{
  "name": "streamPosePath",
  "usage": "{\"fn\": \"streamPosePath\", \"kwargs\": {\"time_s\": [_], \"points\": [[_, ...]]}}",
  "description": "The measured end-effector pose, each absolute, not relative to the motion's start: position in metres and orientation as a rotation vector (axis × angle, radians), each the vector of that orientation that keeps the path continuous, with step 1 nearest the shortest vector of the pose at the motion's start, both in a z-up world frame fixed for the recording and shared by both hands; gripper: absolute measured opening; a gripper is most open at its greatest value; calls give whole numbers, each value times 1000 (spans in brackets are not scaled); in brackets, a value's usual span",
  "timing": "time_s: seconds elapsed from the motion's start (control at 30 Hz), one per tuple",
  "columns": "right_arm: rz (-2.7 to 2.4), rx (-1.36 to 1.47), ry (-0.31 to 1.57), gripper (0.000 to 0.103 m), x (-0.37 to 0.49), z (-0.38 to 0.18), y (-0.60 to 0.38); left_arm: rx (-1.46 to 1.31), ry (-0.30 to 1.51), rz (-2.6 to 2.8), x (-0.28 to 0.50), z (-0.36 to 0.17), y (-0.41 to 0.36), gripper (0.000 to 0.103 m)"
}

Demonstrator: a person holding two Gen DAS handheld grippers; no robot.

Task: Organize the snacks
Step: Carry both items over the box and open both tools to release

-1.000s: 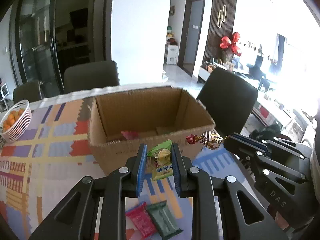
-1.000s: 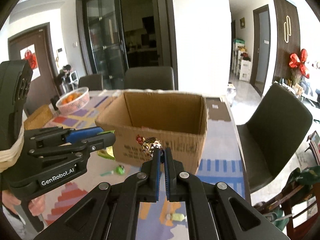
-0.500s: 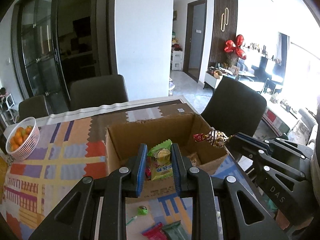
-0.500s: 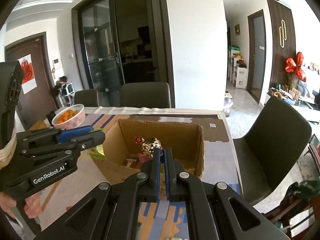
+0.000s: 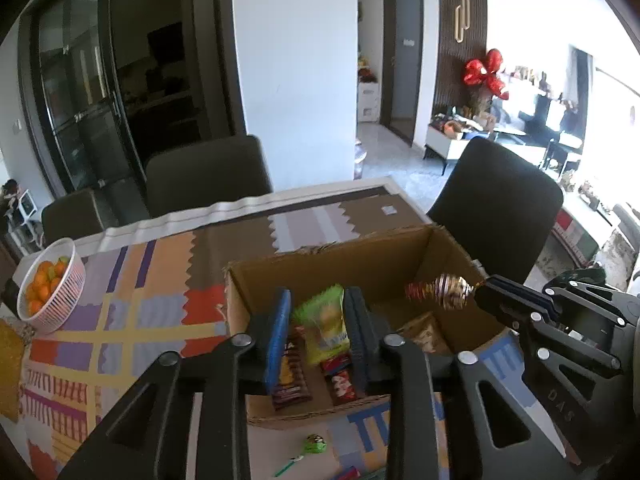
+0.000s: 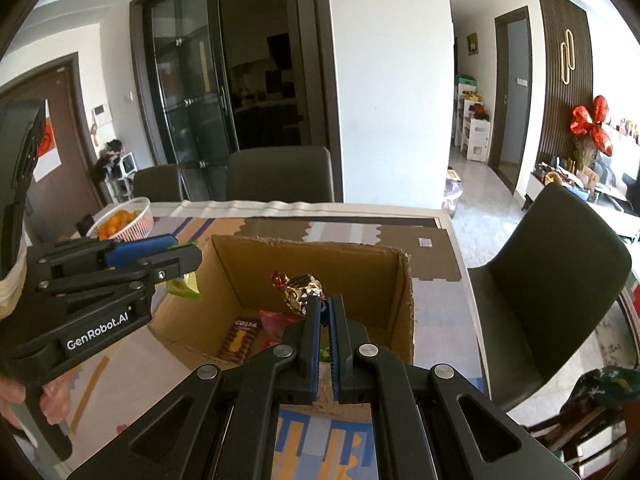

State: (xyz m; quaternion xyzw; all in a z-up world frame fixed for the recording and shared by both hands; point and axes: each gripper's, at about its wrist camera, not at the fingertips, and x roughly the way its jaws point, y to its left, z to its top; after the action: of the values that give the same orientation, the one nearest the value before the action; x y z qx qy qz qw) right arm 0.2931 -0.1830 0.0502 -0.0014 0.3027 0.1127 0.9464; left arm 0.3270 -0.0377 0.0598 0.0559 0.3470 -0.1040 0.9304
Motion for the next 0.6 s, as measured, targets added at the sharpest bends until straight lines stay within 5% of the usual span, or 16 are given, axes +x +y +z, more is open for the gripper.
{"fn": "streamPosePath", "kwargs": {"time_s": [0.07, 0.17, 0.6], "points": [[231, -13, 640, 10, 299, 45, -181, 107, 712, -206, 325, 58, -36, 60], [221, -11, 655, 32, 296, 37, -181, 126, 698, -183, 315, 55, -34, 60], [162, -14, 613, 61, 245, 37, -194, 129, 647, -158, 246, 48, -21, 65]]}}
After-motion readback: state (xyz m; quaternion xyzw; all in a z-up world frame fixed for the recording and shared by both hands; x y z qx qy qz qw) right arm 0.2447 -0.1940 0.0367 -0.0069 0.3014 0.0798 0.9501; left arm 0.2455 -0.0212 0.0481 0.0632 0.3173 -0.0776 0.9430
